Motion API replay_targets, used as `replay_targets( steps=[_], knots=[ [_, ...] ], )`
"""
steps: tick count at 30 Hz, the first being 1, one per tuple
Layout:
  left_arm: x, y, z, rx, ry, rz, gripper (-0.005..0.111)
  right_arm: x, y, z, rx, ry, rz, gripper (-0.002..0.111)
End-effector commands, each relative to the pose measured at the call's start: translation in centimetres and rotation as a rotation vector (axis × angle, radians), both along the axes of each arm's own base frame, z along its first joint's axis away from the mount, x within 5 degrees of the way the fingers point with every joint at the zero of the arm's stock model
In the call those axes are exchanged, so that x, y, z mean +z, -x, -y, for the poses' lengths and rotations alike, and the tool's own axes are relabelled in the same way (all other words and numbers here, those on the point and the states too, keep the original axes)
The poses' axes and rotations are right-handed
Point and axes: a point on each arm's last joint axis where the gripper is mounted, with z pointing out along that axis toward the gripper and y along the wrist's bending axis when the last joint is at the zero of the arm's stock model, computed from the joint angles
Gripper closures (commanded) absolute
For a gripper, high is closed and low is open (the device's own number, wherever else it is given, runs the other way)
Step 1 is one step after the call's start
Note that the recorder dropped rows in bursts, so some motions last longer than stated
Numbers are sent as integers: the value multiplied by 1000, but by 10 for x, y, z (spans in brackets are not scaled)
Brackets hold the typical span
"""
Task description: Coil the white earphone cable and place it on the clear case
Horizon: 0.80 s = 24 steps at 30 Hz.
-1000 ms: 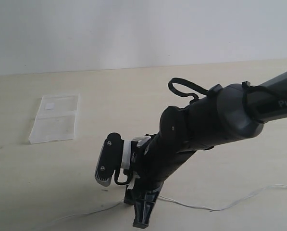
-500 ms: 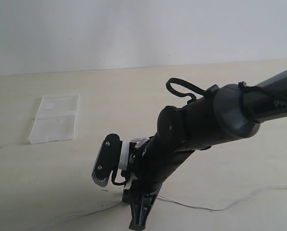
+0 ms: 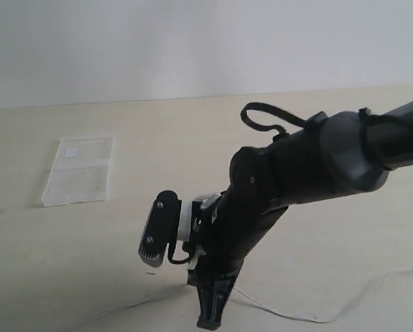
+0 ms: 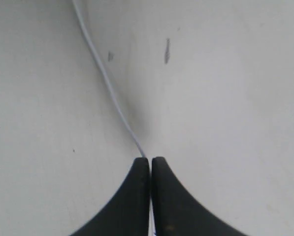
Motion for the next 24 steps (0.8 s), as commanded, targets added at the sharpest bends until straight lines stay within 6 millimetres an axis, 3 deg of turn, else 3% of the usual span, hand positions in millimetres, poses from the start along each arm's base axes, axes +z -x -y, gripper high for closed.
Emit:
replay_targets(
  steps=[1,10,16,24],
  knots=[
    [-1,0,0,1,5,-3,107,58,-5,-6,-35,-121,87,108],
    [-1,0,0,1,5,-3,107,167,-6,-9,-97,-368,243,108],
    [-1,0,0,1,5,-3,107,238,4,-2,-127,-531,317,108],
    [-1,0,0,1,5,-3,107,317,24,9,-112,-737,375,108]
  ],
)
